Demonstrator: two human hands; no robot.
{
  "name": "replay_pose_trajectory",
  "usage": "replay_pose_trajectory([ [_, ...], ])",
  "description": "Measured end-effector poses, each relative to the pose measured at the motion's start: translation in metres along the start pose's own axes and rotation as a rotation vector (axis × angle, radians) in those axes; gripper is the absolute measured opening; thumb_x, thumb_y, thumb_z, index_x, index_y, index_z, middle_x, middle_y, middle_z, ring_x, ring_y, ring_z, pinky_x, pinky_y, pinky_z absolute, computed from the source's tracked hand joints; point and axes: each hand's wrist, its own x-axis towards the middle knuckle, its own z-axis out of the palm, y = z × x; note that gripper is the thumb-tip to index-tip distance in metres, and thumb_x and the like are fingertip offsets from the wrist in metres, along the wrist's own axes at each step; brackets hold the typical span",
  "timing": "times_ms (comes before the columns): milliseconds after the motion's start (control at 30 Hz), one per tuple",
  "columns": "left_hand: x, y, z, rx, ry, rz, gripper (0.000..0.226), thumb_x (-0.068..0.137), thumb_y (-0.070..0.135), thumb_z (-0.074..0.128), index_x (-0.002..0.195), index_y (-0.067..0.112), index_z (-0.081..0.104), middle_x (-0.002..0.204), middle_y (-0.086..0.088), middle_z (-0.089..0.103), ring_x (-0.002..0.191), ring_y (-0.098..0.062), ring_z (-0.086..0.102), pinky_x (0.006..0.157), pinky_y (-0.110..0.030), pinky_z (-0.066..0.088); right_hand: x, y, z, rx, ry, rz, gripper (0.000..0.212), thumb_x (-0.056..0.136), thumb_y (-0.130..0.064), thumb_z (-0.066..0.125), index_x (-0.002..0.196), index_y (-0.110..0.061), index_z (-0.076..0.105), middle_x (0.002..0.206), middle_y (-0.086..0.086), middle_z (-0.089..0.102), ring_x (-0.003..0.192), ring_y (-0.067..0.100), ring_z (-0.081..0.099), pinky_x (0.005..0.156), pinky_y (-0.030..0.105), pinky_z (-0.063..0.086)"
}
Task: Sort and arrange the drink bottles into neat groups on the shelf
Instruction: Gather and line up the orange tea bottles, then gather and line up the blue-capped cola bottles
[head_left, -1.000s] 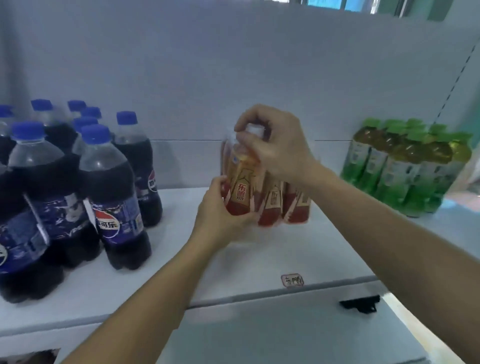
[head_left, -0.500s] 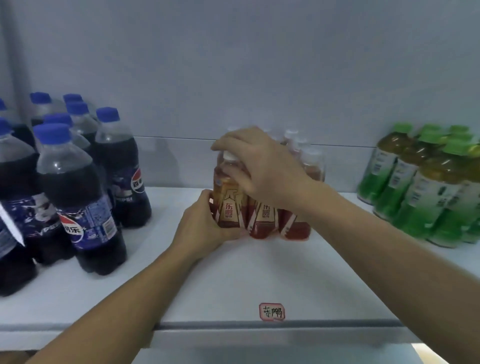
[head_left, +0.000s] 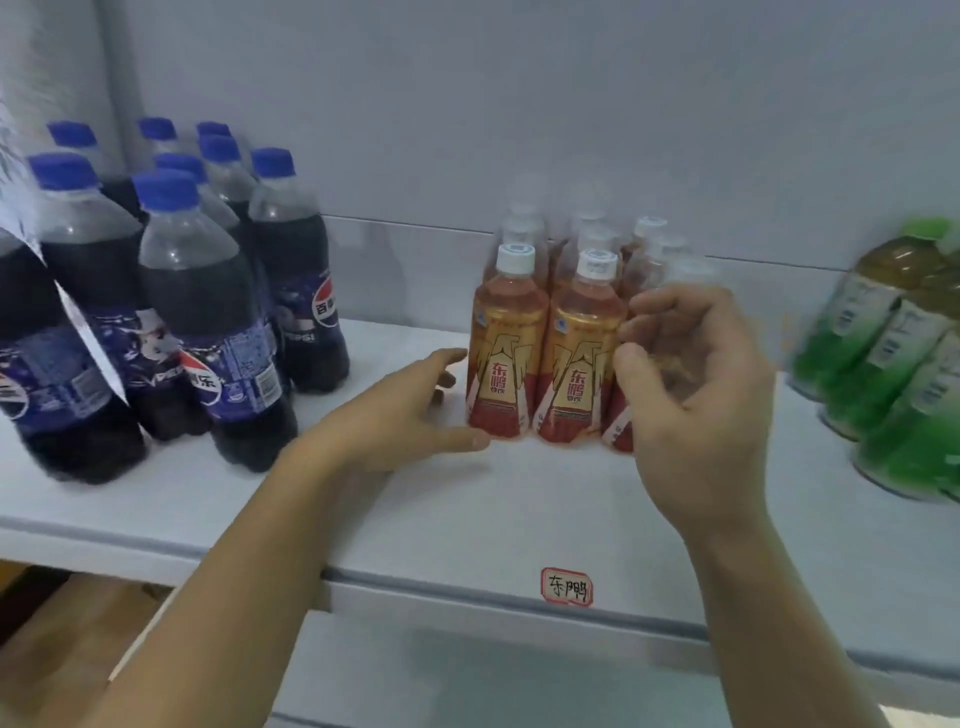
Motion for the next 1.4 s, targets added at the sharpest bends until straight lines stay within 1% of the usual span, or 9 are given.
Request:
replay_pose_trajectory([
  [200,-0.063,-0.008,-0.022,-0.013,0.146,0.11,0.046,0.09,0.041,0.073,0.133,0.037,0.057,0.115,0.02,0.066,0.101,0.001,0.066,0.087,-0.027,0.059,-0.012,-0.024,0.076,0.151,-0.267,0.109,0.032,0.09,-0.003,0.067,0.111,-0.028,0.061,0.096,-0.009,0.064,0.086,0.015,0.065,0.068,0.033,0.057],
  [367,-0.139,-0.035,-0.079,-0.073,0.464,0.278,0.015,0.094,0.034,0.072,0.107,0.028,0.071,0.089,0.012,0.072,0.081,-0.019,0.071,0.067,-0.03,0.059,-0.012,-0.053,0.128,0.217,-0.363,0.061,0.035,0.09,-0.003,0.068,0.105,-0.033,0.061,0.097,-0.013,0.065,0.086,0.012,0.066,0.064,0.021,0.052],
  [600,-0.174,-0.101,-0.15,-0.276,1.102,0.394,0.013,0.091,0.023,0.055,0.082,0.021,0.065,0.06,0.014,0.06,0.053,-0.015,0.054,0.054,-0.02,0.046,0.015,-0.108,0.172,0.19,-0.393,-0.123,0.028,0.087,-0.014,0.063,0.102,-0.037,0.06,0.097,-0.012,0.065,0.09,0.013,0.066,0.064,0.019,0.051],
  [867,-0.13,-0.184,-0.244,-0.284,0.888,0.478,0.02,0.091,0.027,0.052,0.079,0.016,0.063,0.059,0.011,0.059,0.051,-0.011,0.052,0.052,-0.018,0.043,0.093,-0.181,0.243,-0.408,-0.45,-0.443,0.015,0.089,-0.031,0.058,0.103,-0.034,0.063,0.091,-0.02,0.066,0.089,0.0,0.065,0.082,0.026,0.054],
  [967,-0.097,-0.221,-0.271,-0.279,0.811,0.492,0.021,0.091,0.029,0.055,0.083,0.012,0.064,0.066,0.003,0.061,0.057,-0.016,0.056,0.053,-0.026,0.046,0.117,-0.195,0.281,-0.58,-0.591,-0.343,0.011,0.09,-0.03,0.063,0.1,-0.033,0.067,0.089,-0.015,0.068,0.085,0.005,0.065,0.074,0.017,0.051],
  [1033,-0.073,-0.24,-0.277,-0.317,0.778,0.437,0.016,0.089,0.026,0.06,0.096,0.013,0.064,0.081,-0.002,0.065,0.071,-0.018,0.061,0.061,-0.028,0.051,0.129,-0.198,0.303,-0.714,-0.688,-0.281,0.012,0.088,-0.034,0.062,0.099,-0.033,0.068,0.089,-0.013,0.069,0.086,0.008,0.066,0.076,0.028,0.053],
  [1100,-0.051,-0.252,-0.279,-0.388,0.711,0.33,0.038,0.084,0.031,0.067,0.118,0.021,0.056,0.105,0.001,0.064,0.09,-0.008,0.062,0.076,-0.018,0.051,0.14,-0.199,0.316,-0.839,-0.751,-0.232,0.015,0.086,-0.04,0.06,0.098,-0.034,0.067,0.089,-0.014,0.067,0.089,0.01,0.066,0.074,0.035,0.051],
  [1233,-0.016,-0.268,-0.268,-0.426,0.454,0.221,0.093,0.074,0.032,0.09,0.148,0.021,0.036,0.137,0.005,0.055,0.12,-0.012,0.058,0.104,-0.03,0.049,0.16,-0.191,0.326,-1.035,-0.822,-0.106,0.013,0.091,-0.043,0.061,0.102,-0.037,0.063,0.094,-0.016,0.065,0.09,0.009,0.063,0.079,0.035,0.045],
  [1400,-0.003,-0.267,-0.25,-0.477,0.407,0.186,0.098,0.073,0.019,0.091,0.15,0.019,0.031,0.138,0.003,0.053,0.124,-0.016,0.057,0.111,-0.042,0.045,0.186,-0.175,0.338,-1.225,-1.013,0.075,0.034,0.097,-0.048,0.06,0.13,-0.04,0.056,0.116,-0.01,0.065,0.102,0.015,0.063,0.1,0.042,0.048],
])
